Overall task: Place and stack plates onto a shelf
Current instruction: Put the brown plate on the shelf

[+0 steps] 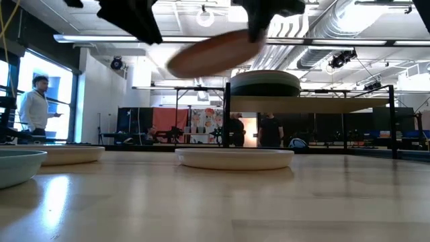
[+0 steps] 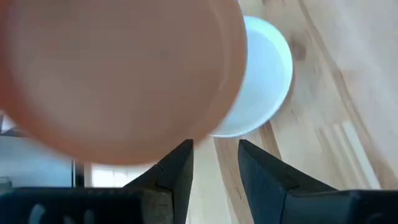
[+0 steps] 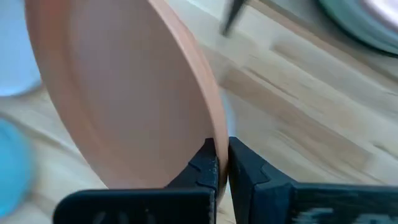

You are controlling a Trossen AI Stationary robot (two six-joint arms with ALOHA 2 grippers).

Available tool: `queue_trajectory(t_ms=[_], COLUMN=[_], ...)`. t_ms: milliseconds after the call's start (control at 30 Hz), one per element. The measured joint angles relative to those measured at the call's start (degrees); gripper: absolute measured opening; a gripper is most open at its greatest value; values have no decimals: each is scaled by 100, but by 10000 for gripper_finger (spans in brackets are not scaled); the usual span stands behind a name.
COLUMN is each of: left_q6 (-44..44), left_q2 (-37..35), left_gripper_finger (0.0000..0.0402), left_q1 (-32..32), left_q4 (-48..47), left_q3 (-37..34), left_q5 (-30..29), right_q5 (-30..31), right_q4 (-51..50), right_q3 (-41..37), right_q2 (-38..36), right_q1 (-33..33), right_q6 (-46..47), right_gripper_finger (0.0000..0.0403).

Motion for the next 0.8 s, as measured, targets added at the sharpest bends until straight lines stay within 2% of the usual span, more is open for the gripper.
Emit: queue_trajectory(t_ms=[367, 667, 800], left_q6=[22, 283, 331], left_q2=[-299, -295, -295], left_gripper_finger=[117, 117, 117], left_q1=[82, 602, 983], left_q4=[186, 162, 144], left_q3=[2, 2, 2], left_q5=[-44, -853, -896], right_q5=[44, 31, -234], right_q4=[-141, -150, -151], right_q3=[74, 59, 59], right_q2=[-306, -737, -873], right_q1=[-560, -1585, -2093], right_q6=[-998, -2442, -3013], right_gripper_finger=[0, 0, 0])
